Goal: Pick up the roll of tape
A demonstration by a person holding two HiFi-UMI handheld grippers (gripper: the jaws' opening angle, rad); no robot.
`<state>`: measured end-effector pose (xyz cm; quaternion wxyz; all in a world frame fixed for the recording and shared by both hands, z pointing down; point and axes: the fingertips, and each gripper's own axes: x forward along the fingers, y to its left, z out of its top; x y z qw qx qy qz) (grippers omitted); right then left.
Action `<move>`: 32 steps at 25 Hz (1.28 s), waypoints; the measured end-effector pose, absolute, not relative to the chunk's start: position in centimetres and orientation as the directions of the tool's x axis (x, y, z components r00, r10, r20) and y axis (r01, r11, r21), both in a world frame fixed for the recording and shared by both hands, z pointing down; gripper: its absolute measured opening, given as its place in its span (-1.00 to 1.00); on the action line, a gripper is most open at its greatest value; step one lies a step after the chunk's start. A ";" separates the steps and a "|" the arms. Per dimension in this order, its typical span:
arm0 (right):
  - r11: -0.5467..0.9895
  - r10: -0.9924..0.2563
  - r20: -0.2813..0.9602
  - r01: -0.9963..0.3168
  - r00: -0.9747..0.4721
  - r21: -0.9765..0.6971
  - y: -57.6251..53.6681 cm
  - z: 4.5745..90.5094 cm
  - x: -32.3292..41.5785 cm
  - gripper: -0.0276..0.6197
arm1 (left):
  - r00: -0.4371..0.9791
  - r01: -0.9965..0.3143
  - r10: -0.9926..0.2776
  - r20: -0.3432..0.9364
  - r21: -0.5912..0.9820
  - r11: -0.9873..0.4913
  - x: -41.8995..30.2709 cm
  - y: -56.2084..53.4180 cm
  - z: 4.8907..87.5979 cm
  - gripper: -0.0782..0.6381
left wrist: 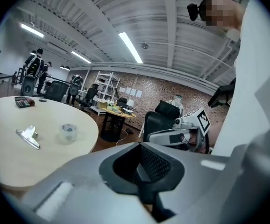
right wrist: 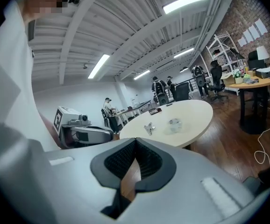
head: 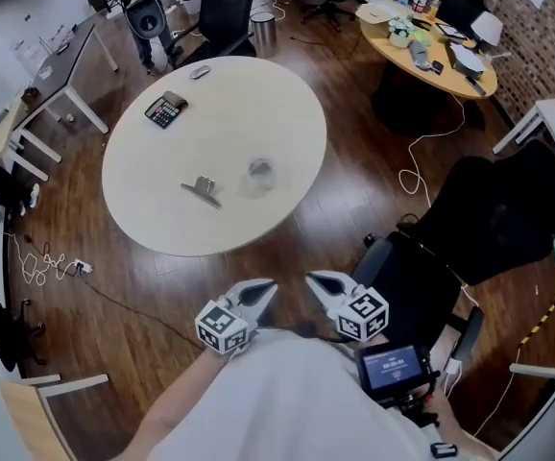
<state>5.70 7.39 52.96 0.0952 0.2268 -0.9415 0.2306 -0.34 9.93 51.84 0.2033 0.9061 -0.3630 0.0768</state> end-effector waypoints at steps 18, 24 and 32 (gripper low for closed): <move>0.755 -0.481 0.352 -0.583 -0.803 -0.300 -1.2 51.2 -8.1 -0.89 | 0.822 -0.570 -0.523 0.226 0.338 -0.749 -13.2 0.6 50.5 -0.76; 0.751 -0.504 0.352 -0.602 -0.789 -0.272 -3.4 50.3 -11.1 -0.89 | 0.832 -0.555 -0.519 0.197 0.327 -0.765 -16.1 -1.0 50.3 -0.76; 0.728 -0.507 0.363 -0.614 -0.782 -0.305 -4.9 50.2 -11.6 -0.89 | 0.831 -0.556 -0.516 0.208 0.358 -0.750 -17.2 -2.6 51.2 -0.76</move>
